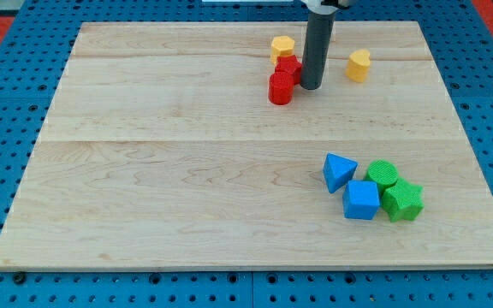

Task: Separate the red star from the red circle

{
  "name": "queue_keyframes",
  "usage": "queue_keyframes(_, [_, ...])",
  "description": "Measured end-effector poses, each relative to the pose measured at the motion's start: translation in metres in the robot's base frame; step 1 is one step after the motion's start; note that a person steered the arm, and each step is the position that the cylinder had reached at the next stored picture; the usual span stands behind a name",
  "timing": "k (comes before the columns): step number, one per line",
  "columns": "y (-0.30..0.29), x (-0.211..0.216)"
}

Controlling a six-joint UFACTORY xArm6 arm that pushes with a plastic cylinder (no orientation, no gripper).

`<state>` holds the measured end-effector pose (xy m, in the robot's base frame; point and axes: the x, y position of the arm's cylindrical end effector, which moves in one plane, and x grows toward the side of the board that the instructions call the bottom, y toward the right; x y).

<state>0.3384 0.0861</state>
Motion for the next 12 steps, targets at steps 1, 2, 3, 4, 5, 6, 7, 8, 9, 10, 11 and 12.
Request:
queue_keyframes(1, [-0.029, 0.000])
queue_keyframes(2, [-0.009, -0.009])
queue_keyframes(3, [-0.020, -0.025])
queue_keyframes(4, [-0.097, -0.025])
queue_keyframes(5, [-0.083, -0.006])
queue_keyframes(6, [-0.016, 0.003])
queue_keyframes(7, [0.008, 0.008])
queue_keyframes(8, [0.047, 0.023])
queue_keyframes(9, [0.032, 0.051])
queue_keyframes(10, [-0.052, 0.053])
queue_keyframes(11, [-0.082, 0.049])
queue_keyframes(12, [-0.042, 0.045])
